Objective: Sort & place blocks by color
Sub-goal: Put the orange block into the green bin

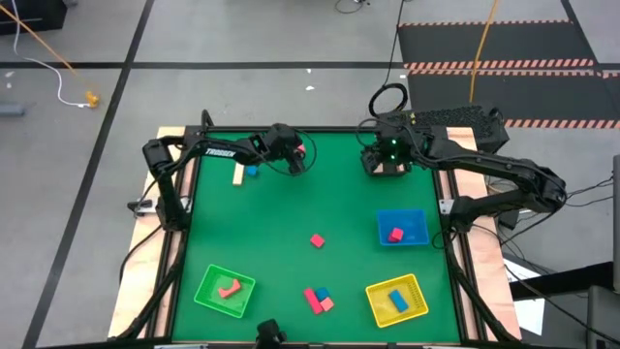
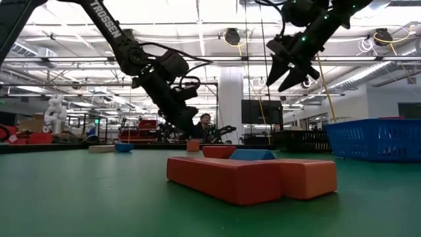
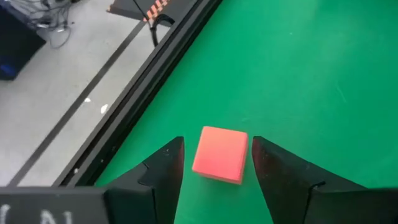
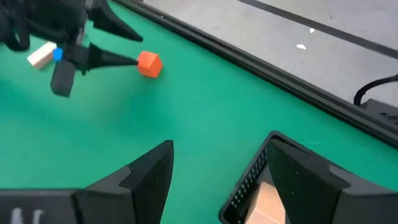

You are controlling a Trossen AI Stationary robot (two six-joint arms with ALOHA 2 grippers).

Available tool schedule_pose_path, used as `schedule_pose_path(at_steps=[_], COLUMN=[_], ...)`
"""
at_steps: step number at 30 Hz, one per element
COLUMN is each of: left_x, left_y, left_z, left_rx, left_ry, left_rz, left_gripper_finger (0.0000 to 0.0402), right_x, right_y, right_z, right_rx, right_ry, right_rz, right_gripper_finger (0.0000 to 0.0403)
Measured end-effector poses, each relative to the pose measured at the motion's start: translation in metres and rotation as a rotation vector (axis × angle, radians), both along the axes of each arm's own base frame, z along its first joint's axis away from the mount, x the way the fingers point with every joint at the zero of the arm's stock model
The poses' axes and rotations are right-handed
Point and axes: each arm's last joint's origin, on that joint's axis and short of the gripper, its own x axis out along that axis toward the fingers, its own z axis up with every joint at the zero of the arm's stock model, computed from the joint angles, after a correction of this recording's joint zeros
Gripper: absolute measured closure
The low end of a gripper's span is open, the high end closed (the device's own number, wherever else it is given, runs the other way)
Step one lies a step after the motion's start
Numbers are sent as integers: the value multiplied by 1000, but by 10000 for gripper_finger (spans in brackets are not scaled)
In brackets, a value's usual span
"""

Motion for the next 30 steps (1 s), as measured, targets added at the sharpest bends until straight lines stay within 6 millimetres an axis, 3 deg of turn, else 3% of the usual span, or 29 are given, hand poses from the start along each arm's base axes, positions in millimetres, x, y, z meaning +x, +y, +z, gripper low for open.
schedule_pose_path(at_steps=[8,15,18,22,30], left_x=[-3,9,11,11,8], left_y=[17,31,32,32,28], left_z=[-25,-25,-26,-25,-18], left_rx=[-92,-50,-38,-34,-133], left_ry=[84,182,210,213,157], left_rz=[-61,-109,-130,-134,-52], left_gripper_finger=[193,193,210,263,267], right_x=[2,2,2,2,2], right_y=[2,2,1,1,1], right_z=[6,6,6,6,6], right_rx=[1,15,16,15,-9], right_ry=[-71,-83,-92,-92,-71], right_rz=[-16,-32,-37,-34,-10], right_gripper_finger=[156,156,156,156,156])
